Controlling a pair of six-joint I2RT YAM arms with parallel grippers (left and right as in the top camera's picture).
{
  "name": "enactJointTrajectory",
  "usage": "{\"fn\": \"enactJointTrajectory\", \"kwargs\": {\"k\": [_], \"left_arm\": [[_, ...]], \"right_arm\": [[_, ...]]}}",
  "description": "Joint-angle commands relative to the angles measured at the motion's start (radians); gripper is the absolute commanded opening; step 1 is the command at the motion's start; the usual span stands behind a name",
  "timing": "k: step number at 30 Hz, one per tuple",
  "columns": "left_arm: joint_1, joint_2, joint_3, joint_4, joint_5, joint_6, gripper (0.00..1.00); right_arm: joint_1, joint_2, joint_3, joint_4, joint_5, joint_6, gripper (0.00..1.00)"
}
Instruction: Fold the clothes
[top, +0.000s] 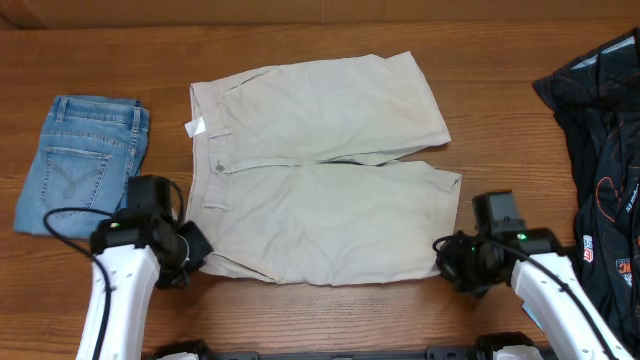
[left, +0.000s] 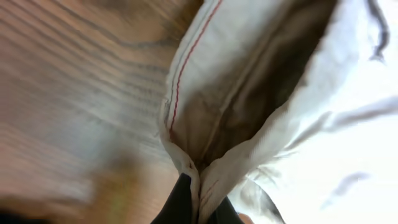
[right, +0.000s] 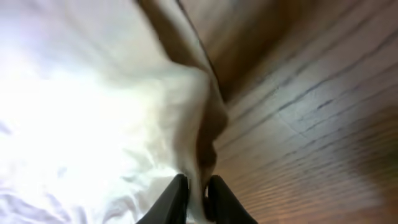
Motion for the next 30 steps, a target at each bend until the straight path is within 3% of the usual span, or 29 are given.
{"fn": "enactJointTrajectory", "kwargs": {"k": [1, 19, 24, 30], "left_arm": [[0.006, -0.083, 0.109, -0.084, 0.008, 0.052, 0.04], [0.005, -0.434, 0.319, -0.499, 0.029, 0.044, 0.04], [0.005, -0.463, 0.325, -0.489, 0.023, 0.043, 0.04], [0.005, -0.453, 0.324, -0.433, 0.019, 0.044, 0.05]], "right_arm": [[-0.003, -0.039, 0.089, -0.035, 0.089, -0.024, 0.15], [-0.003, -0.347, 0.336, -0.291, 0.194, -0.046, 0.15], [-0.003, -0.344, 0.374, -0.343, 0.17, -0.08, 0.16], [-0.003, -0.308, 0.338, -0.481, 0.147, -0.079, 0.25]]}}
